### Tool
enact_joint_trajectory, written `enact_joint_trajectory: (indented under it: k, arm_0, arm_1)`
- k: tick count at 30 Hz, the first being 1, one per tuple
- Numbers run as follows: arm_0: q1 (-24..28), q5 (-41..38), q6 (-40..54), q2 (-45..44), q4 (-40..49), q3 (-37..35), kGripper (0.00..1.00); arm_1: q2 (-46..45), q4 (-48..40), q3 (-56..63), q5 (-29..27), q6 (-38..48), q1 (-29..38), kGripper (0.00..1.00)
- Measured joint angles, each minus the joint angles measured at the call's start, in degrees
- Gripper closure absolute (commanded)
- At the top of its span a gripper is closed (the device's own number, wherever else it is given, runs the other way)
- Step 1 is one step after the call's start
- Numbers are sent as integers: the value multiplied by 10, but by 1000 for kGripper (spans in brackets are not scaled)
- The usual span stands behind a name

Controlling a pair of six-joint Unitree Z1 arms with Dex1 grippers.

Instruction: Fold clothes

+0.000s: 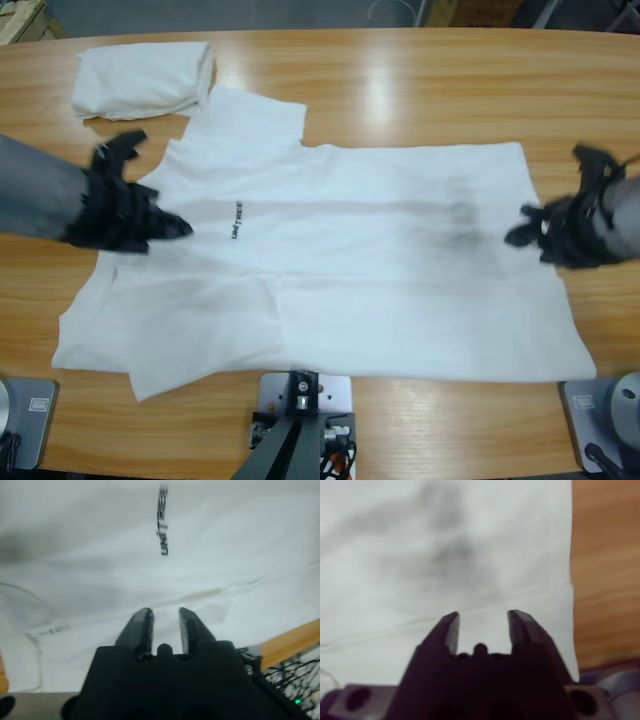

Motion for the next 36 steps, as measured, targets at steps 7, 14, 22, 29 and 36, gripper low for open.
enact_joint_trajectory:
  k: [7,14,22,29,36]
  arm_0:
    - [249,-76,109,12,3,-116,82]
    - [324,-111,135,170,41,-333,98]
    - [309,-111,186,298,166,-480,219]
    - [304,-136,185,339,213,-451,224]
    - [306,-144,186,373,189,-458,243]
  arm_1:
    - [3,-23,-68,78,-197,-212,23]
    - [54,-31,-133,127,-268,-292,23]
    - [110,-35,-149,133,-279,-305,23]
    - [136,-55,-144,134,-284,-313,23]
    - [143,-62,-132,134,-288,-316,23]
